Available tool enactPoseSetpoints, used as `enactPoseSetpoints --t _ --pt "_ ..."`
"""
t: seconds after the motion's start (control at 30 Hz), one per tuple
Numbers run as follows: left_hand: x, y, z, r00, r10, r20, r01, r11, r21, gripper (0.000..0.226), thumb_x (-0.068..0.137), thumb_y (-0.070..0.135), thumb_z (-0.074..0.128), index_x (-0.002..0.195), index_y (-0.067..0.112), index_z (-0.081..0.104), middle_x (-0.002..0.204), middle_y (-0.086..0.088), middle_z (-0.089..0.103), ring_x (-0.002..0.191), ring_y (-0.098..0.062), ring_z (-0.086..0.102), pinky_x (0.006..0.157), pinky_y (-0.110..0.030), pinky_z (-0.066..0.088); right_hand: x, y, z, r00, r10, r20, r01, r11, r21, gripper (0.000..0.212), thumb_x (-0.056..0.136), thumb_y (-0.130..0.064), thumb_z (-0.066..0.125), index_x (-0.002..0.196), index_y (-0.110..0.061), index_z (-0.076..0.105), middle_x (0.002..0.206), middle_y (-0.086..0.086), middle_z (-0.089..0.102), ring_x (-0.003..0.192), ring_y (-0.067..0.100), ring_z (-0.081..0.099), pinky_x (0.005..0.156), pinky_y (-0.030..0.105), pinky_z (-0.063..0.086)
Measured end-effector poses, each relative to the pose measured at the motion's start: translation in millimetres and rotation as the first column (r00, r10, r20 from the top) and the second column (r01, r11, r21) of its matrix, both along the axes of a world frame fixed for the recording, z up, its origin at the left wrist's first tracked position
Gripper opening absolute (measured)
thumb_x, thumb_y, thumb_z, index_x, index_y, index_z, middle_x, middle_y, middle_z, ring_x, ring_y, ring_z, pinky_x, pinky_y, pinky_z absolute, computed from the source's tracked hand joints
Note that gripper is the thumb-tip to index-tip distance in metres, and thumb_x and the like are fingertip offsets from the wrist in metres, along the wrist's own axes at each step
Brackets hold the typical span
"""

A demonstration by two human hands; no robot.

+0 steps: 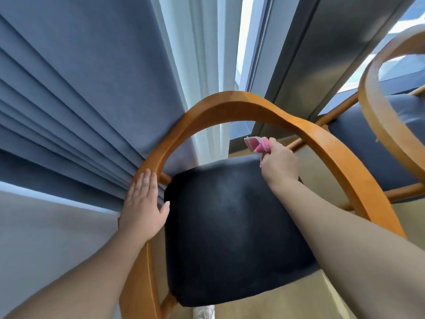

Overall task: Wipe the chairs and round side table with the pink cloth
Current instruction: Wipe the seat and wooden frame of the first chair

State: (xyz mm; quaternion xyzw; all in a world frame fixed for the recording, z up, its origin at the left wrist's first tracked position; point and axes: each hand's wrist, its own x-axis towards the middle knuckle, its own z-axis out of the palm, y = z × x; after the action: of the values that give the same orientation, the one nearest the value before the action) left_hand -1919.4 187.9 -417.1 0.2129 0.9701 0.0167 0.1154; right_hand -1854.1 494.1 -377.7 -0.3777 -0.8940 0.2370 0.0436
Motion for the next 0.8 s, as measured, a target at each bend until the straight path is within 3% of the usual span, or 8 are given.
enactPoseSetpoints --t 0.13,0.2,0.33,0.4,0.47,0.5,0.67,0.8 --pt "1.3 -3.2 -8.9 0.996 -0.017 -0.087 0.020 0.999 0.035 0.082 0.090 0.046 0.047 0.152 0.011 0.007 0.159 -0.006 0.003 0.146 -0.018 0.004 0.119 -0.034 0.005 -57.2 0.5 -14.8 0.982 -0.146 -0.120 0.147 0.989 0.005 0.024 0.101 -0.026 0.044 0.120 -0.017 0.055 0.112 0.007 0.063 0.102 0.028 0.062 0.088 0.046 0.055" --pt "0.7 -4.2 -11.1 0.995 -0.024 -0.100 0.028 0.999 0.040 0.082 0.089 0.045 0.047 0.152 0.012 0.006 0.159 -0.005 0.002 0.146 -0.016 0.002 0.119 -0.034 0.005 -86.1 -9.1 -24.3 0.958 -0.228 -0.175 0.214 0.972 -0.094 0.031 0.101 -0.034 0.042 0.126 -0.019 0.053 0.112 0.005 0.064 0.103 0.025 0.064 0.086 0.044 0.055" --pt "0.8 -6.2 -12.4 0.993 -0.030 -0.110 0.035 0.998 0.051 0.080 0.090 0.045 0.045 0.151 0.015 0.003 0.158 -0.002 -0.001 0.145 -0.013 -0.001 0.118 -0.033 0.005 -143.0 -52.3 -39.1 0.928 -0.206 -0.309 0.093 0.934 -0.345 0.048 0.102 -0.034 0.037 0.143 -0.009 0.033 0.139 0.014 0.047 0.116 0.030 0.058 0.095 0.047 0.051" --pt "1.3 -6.9 -11.4 0.994 -0.027 -0.105 0.033 0.998 0.058 0.079 0.090 0.044 0.044 0.151 0.017 0.000 0.157 0.000 -0.004 0.145 -0.012 -0.003 0.118 -0.032 0.004 -163.6 -76.7 -43.7 0.928 -0.180 -0.326 0.033 0.912 -0.409 0.066 0.102 -0.030 0.040 0.150 0.002 0.008 0.156 0.022 0.016 0.135 0.038 0.040 0.105 0.045 0.043" --pt "1.4 -6.8 -10.4 0.995 -0.019 -0.102 0.027 0.997 0.072 0.078 0.090 0.046 0.042 0.149 0.019 -0.002 0.156 0.001 -0.007 0.144 -0.011 -0.005 0.117 -0.031 0.002 -171.0 -94.9 -46.6 0.929 -0.203 -0.310 0.029 0.873 -0.486 0.075 0.104 -0.026 0.037 0.148 0.004 -0.016 0.159 0.021 -0.017 0.149 0.035 0.006 0.119 0.040 0.024" --pt "1.2 -6.6 -10.4 0.994 -0.018 -0.104 0.025 0.997 0.072 0.077 0.090 0.047 0.038 0.148 0.020 -0.004 0.155 0.002 -0.008 0.143 -0.011 -0.007 0.117 -0.030 0.000 -172.6 -101.1 -50.3 0.924 -0.205 -0.323 0.015 0.863 -0.505 0.075 0.105 -0.025 0.035 0.147 0.002 -0.021 0.158 0.018 -0.024 0.149 0.032 -0.006 0.122 0.038 0.014" --pt "0.5 -6.9 -9.5 0.995 -0.010 -0.099 0.017 0.998 0.062 0.077 0.084 0.050 0.028 0.149 0.021 -0.001 0.156 0.003 -0.006 0.143 -0.010 -0.006 0.115 -0.031 -0.001 -172.3 -106.9 -58.5 0.875 -0.219 -0.431 -0.080 0.813 -0.576 0.078 0.105 -0.032 0.034 0.147 -0.007 -0.028 0.156 0.007 -0.034 0.147 0.021 -0.022 0.120 0.034 -0.005" --pt "0.8 -7.7 -11.9 0.995 -0.009 -0.102 0.015 0.998 0.058 0.077 0.081 0.054 0.020 0.148 0.021 0.002 0.156 0.004 -0.002 0.144 -0.010 -0.002 0.118 -0.031 0.003 -174.6 -61.9 -54.5 0.780 -0.373 -0.502 0.030 0.825 -0.564 0.082 0.105 -0.035 0.034 0.144 0.000 -0.028 0.154 0.014 -0.035 0.145 0.026 -0.026 0.121 0.040 -0.007"
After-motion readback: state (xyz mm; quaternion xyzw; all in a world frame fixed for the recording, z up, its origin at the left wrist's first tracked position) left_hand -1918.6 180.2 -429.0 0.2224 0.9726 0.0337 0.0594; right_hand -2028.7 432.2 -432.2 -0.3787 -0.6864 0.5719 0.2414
